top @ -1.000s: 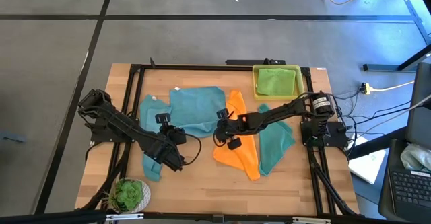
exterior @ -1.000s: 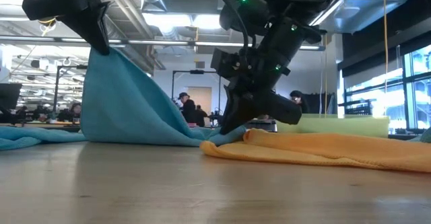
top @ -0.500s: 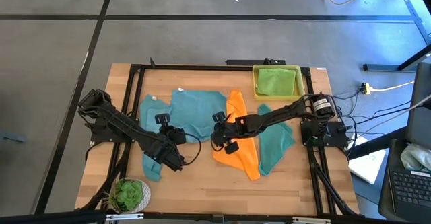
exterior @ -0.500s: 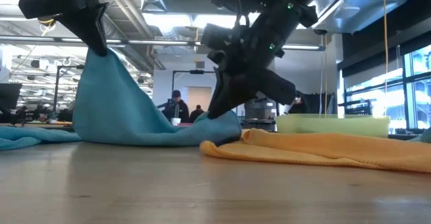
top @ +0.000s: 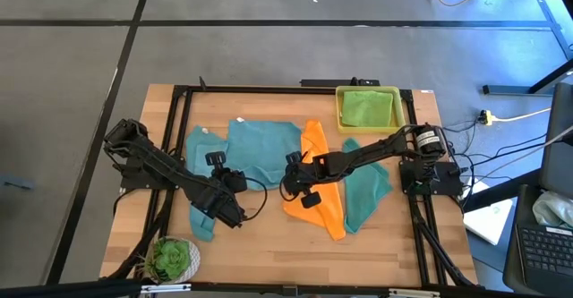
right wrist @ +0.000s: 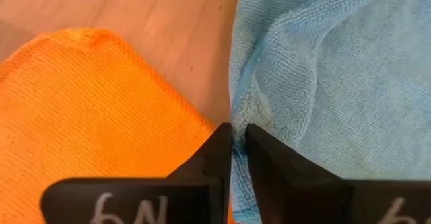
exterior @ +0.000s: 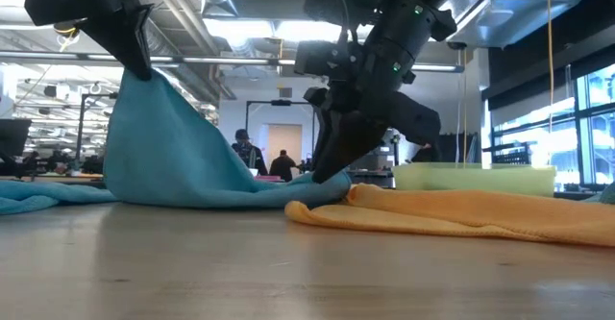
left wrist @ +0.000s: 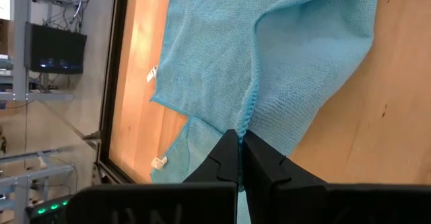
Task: Fold microfiber towels
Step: Fold the middle blue microfiber cloth
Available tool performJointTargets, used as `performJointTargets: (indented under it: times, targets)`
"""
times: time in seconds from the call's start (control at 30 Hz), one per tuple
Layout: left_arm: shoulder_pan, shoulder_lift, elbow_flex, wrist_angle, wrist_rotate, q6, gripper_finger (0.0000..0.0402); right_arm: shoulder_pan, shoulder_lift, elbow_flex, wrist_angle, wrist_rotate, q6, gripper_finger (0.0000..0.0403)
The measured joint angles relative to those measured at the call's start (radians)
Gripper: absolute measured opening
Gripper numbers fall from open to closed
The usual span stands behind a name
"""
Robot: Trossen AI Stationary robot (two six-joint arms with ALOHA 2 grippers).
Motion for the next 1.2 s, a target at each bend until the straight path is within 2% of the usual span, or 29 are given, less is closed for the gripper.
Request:
performJointTargets:
  times: [0.2, 0.33, 0.4, 0.5, 0.63, 0.7, 0.8, 0.93, 1.0, 1.07, 1.2]
  targets:
    - [0.000, 0.000, 0.000, 0.000, 0.000, 0.000, 0.0000, 0.000, 0.000, 0.000, 0.000, -0.043, 0.005, 0.0051]
    - [0.000, 0.000, 0.000, 0.000, 0.000, 0.000, 0.0000, -0.005, 0.000, 0.000, 0.000, -0.171, 0.042, 0.0051]
    - [0.000, 0.000, 0.000, 0.000, 0.000, 0.000, 0.0000, -0.010, 0.000, 0.000, 0.001, -0.201, 0.087, 0.0051]
    - [0.000, 0.000, 0.000, 0.000, 0.000, 0.000, 0.0000, -0.018, 0.000, 0.000, -0.002, -0.186, 0.136, 0.0051]
    - [-0.002, 0.000, 0.000, 0.000, 0.004, 0.000, 0.0000, -0.018, -0.006, 0.000, -0.014, -0.106, 0.135, 0.0033]
    - [-0.006, 0.000, 0.000, 0.000, 0.018, -0.001, 0.0000, -0.013, -0.023, 0.006, -0.036, -0.066, 0.135, 0.0013]
    - [-0.026, 0.000, 0.000, 0.002, 0.068, -0.045, 0.0000, 0.000, -0.062, 0.037, -0.079, -0.064, 0.155, 0.0011]
    - [-0.076, 0.000, 0.000, 0.048, 0.132, -0.112, 0.0000, 0.014, -0.107, 0.050, -0.151, -0.213, 0.220, 0.0018]
    - [-0.103, 0.000, 0.000, 0.072, 0.151, -0.117, 0.0000, 0.024, -0.127, 0.050, -0.166, -0.233, 0.245, 0.0011]
    - [-0.123, 0.000, 0.000, 0.062, 0.134, -0.117, 0.0000, 0.033, -0.148, 0.050, -0.184, -0.176, 0.248, 0.0006]
    - [-0.123, 0.000, -0.002, 0.033, -0.025, -0.115, 0.0000, 0.041, -0.158, 0.050, -0.204, 0.101, 0.208, 0.0014]
